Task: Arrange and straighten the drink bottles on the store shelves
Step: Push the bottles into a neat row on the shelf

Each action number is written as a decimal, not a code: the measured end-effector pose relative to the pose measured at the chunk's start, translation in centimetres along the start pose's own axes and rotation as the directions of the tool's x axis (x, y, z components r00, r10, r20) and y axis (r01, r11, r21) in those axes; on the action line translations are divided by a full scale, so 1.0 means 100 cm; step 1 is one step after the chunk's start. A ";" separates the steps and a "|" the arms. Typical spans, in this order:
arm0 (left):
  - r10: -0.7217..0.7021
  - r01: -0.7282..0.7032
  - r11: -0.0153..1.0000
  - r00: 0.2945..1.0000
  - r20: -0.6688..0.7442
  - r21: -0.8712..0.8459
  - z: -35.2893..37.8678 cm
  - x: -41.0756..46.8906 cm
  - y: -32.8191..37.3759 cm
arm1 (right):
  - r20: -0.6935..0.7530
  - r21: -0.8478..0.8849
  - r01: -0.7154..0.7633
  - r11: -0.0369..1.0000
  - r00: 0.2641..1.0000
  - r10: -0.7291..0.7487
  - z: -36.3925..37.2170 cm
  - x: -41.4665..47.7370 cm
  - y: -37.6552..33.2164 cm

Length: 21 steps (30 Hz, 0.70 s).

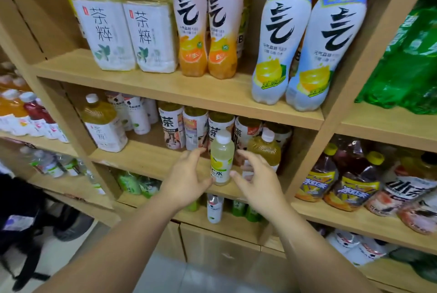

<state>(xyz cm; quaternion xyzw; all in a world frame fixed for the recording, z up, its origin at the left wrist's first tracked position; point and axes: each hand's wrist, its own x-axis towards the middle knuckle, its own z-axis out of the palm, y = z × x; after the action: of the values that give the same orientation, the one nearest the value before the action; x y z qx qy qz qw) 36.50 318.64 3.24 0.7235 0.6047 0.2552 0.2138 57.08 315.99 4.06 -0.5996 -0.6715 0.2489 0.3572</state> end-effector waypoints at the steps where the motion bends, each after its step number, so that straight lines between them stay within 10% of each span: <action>1: -0.012 0.012 1.000 1.000 0.012 -0.004 0.003 0.006 -0.003 | 0.015 0.029 0.000 1.000 1.000 0.000 0.004 0.008 0.001; 21: 0.025 0.087 0.858 0.977 0.210 -0.506 0.036 0.075 -0.033 | -0.032 -0.312 -0.169 0.935 0.985 0.167 0.044 0.069 -0.022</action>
<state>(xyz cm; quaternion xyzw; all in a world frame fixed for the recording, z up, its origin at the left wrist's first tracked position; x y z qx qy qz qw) 37.23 326.58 -0.77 0.6535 0.5005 0.3257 0.4652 52.06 322.84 4.23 -0.7045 -0.6478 0.1672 0.2367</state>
